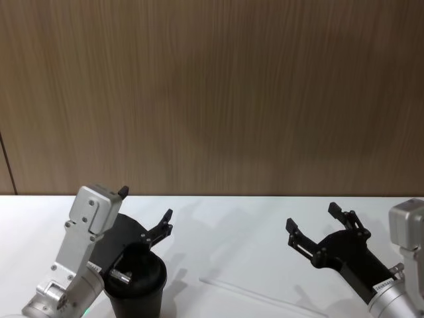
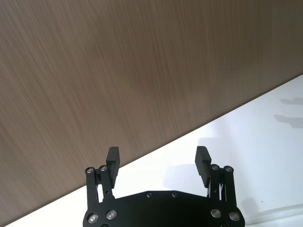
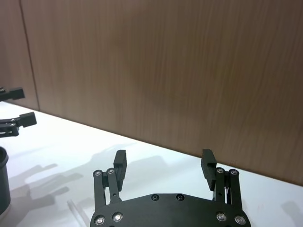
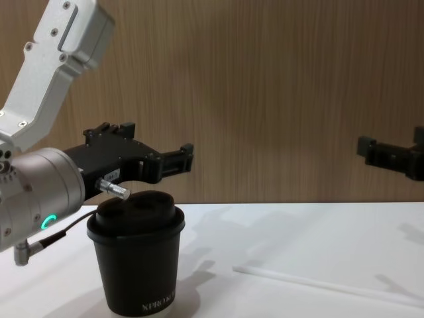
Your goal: Pick up the straw with one hand, pass it to the other hand, and insert it into the cup.
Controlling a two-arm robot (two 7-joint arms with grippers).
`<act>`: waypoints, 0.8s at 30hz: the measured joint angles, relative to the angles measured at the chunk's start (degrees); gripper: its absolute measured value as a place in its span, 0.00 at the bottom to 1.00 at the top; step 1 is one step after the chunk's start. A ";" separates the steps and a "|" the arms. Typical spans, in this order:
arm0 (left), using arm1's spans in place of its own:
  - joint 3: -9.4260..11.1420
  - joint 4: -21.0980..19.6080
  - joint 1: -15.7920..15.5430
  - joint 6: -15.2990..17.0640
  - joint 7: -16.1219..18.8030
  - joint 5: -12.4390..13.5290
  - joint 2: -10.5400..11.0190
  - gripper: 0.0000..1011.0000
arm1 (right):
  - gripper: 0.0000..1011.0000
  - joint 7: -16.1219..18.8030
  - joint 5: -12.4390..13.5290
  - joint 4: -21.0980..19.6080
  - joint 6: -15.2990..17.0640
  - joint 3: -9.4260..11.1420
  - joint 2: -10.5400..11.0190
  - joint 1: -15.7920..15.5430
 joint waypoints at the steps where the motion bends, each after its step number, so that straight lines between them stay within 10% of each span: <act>1: 0.00 0.00 0.00 0.00 0.00 0.00 0.00 0.99 | 0.99 0.52 0.09 0.18 -0.01 0.03 0.38 0.25; 24: 0.00 0.00 0.00 0.00 0.00 0.00 0.00 0.99 | 0.99 21.58 3.84 6.72 -0.66 -1.04 12.13 8.26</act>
